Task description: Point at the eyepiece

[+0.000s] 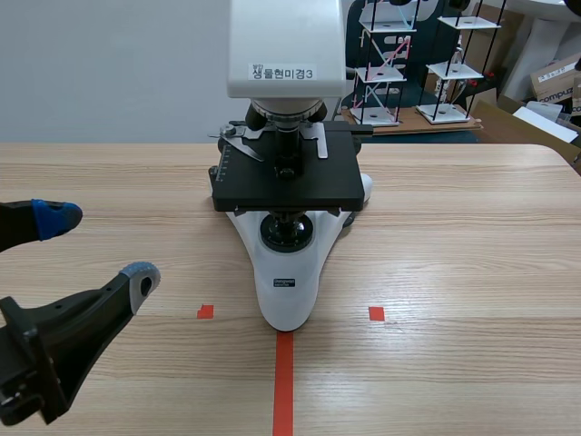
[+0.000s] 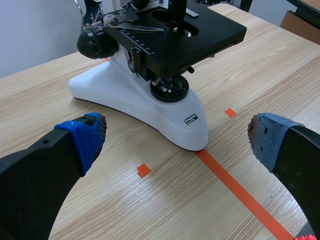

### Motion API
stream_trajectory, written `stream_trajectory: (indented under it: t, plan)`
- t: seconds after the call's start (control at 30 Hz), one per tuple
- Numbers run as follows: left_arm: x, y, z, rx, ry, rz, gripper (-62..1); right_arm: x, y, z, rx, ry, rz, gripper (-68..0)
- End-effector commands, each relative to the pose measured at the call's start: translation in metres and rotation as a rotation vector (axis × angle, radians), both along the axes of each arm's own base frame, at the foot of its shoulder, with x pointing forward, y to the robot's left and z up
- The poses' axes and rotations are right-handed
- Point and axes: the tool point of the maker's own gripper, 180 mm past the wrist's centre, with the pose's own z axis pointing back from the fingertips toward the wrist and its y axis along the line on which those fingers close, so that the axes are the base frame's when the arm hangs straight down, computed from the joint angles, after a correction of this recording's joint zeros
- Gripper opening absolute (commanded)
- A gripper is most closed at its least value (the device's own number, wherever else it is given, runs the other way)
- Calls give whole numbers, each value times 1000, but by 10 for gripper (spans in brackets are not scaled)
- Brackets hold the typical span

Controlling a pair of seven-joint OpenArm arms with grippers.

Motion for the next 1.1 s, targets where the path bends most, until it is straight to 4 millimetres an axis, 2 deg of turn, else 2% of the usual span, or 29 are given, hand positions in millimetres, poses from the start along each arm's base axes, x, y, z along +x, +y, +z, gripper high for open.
stream_trajectory:
  t: [0.0,1.07]
  plan:
    - [0,-1,6,-15,-15,1,-13,-1,-4,25,20,-63,-1,-673]
    - [0,-1,6,-15,-15,1,-13,-3,-3,24,34,-68,7,-673]
